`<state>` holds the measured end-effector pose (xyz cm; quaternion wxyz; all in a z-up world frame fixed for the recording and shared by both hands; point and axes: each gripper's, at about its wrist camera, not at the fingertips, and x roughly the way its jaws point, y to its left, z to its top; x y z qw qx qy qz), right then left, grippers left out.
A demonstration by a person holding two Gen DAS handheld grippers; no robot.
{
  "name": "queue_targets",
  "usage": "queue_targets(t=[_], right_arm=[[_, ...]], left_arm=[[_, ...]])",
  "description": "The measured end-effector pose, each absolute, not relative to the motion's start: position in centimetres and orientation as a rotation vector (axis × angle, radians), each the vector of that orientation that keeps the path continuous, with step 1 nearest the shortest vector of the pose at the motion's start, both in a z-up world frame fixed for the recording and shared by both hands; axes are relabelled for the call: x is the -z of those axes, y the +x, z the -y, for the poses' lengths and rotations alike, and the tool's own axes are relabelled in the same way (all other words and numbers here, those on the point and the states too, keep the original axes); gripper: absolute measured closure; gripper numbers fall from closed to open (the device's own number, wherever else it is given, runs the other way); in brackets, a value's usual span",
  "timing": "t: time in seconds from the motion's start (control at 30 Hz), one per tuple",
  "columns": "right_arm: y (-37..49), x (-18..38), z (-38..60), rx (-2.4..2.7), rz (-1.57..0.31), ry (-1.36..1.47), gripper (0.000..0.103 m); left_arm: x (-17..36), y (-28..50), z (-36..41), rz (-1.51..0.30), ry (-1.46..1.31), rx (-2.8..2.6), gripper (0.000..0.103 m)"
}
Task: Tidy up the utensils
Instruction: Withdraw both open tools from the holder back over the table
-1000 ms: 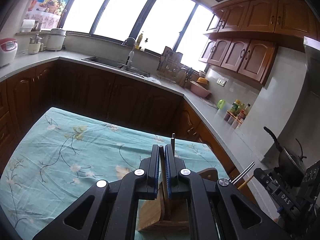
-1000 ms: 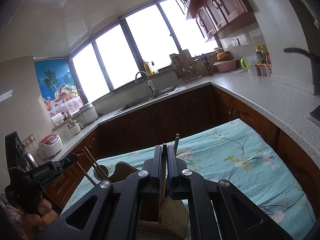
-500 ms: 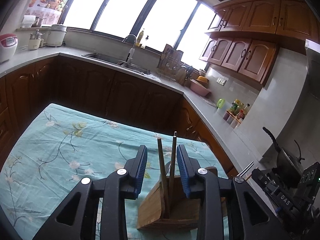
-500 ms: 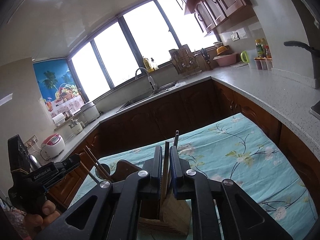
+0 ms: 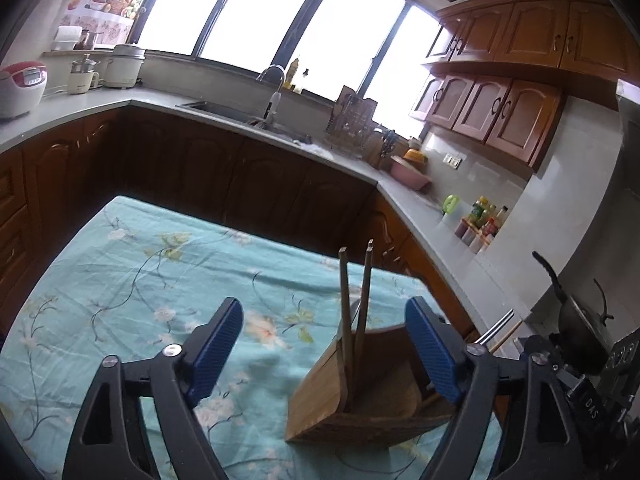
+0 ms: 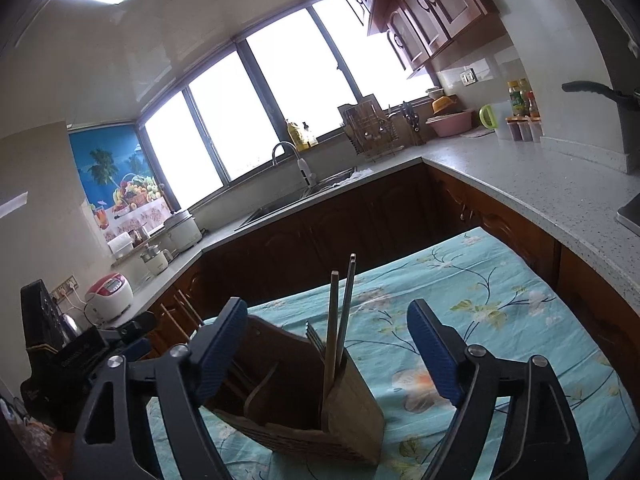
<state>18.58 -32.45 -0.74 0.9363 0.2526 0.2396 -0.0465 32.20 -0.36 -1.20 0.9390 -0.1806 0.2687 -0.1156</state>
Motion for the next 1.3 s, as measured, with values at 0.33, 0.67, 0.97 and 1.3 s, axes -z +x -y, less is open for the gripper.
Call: queue_targets(t=[0.33,0.67,0.97,1.3], right_arm=[[16.5,0.6,31.7,0.083,-0.503,0.53,0.015],[13.3,0.0,30.7,0.079,-0.505,0.545,0.012],[9.6,-0.7,28.7,0.057,-0.503,0.533,0.011],[5.4,-1.8,26.2,0.063,-0.489,0.452,0.007]], left_arm=[[0.6,29.0,-0.3,-0.578,-0.359,0.231,0.014],[-1.0,23.5,-0.4,-0.582,-0.327,0.216,0.012],[-2.0,16.8,-0.6,-0.573,-0.273,0.213,0.011],[-2.1,10.8,-1.1,-0.581,-0.222,0.182,0.01]])
